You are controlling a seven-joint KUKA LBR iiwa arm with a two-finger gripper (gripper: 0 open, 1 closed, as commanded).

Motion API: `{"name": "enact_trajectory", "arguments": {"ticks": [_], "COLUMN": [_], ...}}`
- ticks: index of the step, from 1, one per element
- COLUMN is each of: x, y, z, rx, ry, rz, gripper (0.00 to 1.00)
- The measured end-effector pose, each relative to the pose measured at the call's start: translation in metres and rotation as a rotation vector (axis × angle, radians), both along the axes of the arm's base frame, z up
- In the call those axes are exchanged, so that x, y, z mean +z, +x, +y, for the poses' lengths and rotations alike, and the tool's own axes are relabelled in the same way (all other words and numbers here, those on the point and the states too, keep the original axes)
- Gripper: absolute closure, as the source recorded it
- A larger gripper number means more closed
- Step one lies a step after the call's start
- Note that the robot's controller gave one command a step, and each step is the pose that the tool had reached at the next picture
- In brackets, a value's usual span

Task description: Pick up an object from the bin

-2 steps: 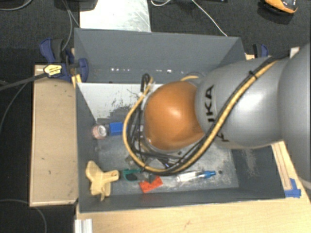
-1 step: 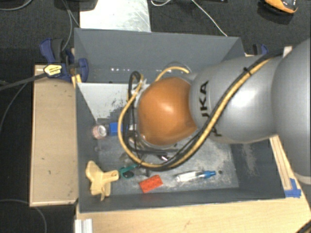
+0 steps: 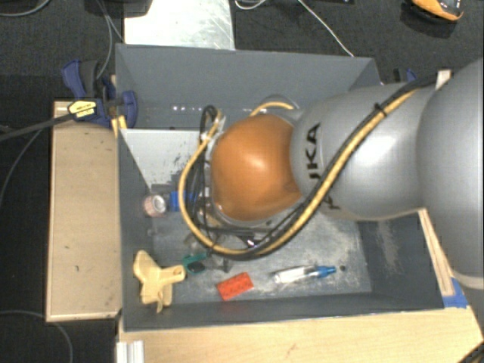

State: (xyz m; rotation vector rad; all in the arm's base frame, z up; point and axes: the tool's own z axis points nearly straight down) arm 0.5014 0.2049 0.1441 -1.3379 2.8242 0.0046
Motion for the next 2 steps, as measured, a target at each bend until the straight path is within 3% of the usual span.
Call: {"name": "enact_trajectory", "arguments": {"ticks": [1,2], "x": [-0.003,-0.032], "y": [-0.001,0.001], "z": [-0.004,-0.004], "rx": [0.040,0.074], "ry": [0.000,0.001], "rz": [-0.002,-0.001], "gripper": [1.00,1.00]}}
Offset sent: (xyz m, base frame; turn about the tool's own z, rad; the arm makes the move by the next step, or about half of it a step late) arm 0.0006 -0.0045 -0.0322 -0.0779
